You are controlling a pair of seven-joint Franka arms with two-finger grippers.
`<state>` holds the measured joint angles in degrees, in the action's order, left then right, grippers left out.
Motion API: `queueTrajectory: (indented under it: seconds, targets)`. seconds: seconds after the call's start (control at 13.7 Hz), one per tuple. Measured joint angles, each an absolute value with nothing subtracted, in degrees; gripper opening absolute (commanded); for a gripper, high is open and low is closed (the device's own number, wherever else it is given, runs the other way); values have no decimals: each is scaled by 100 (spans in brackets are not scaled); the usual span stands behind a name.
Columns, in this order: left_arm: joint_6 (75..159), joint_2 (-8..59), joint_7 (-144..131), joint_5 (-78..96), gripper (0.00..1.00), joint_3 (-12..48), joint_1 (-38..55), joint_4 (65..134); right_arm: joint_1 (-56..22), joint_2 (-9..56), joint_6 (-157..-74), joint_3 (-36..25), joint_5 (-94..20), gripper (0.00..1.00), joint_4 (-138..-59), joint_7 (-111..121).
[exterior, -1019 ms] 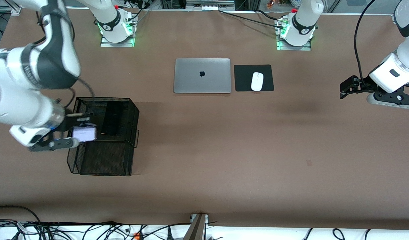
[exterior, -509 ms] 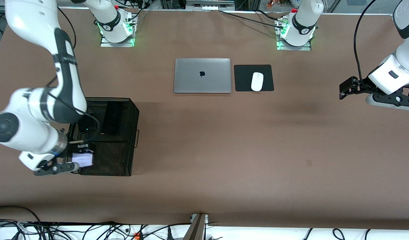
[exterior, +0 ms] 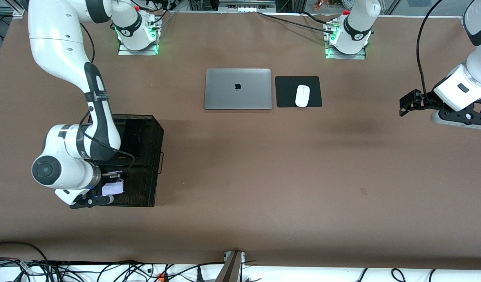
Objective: Place phones with both arms
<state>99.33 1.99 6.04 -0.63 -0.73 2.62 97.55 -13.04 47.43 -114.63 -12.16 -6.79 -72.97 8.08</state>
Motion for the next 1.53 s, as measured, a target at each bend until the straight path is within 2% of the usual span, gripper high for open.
queueTrajectory:
  seconds: [0.29,0.51,0.8,1.16,1.38,1.53]
  targets:
    - [9912,200,604,-63,100,-82,256,9754,-1180,4653,-11464,-1217,-1048,100,-7224,804]
    - [9905,200,604,-63,100,-83,255,9750,-1148,4179,-11083,-1216,-1060,100,-7120,778]
    - [9903,200,604,-63,100,-83,255,9743,-999,3024,-9849,-1228,-794,100,-7259,649]
    - [9902,202,604,-63,100,-83,255,9729,-548,1234,-9628,-1043,-159,100,-8824,649]
    - [9901,203,604,-63,100,-83,254,9727,-216,675,-9328,-535,197,100,-9127,499]
    - [9901,203,604,-63,100,-83,254,9725,-187,489,-9239,-417,247,100,-9139,447]
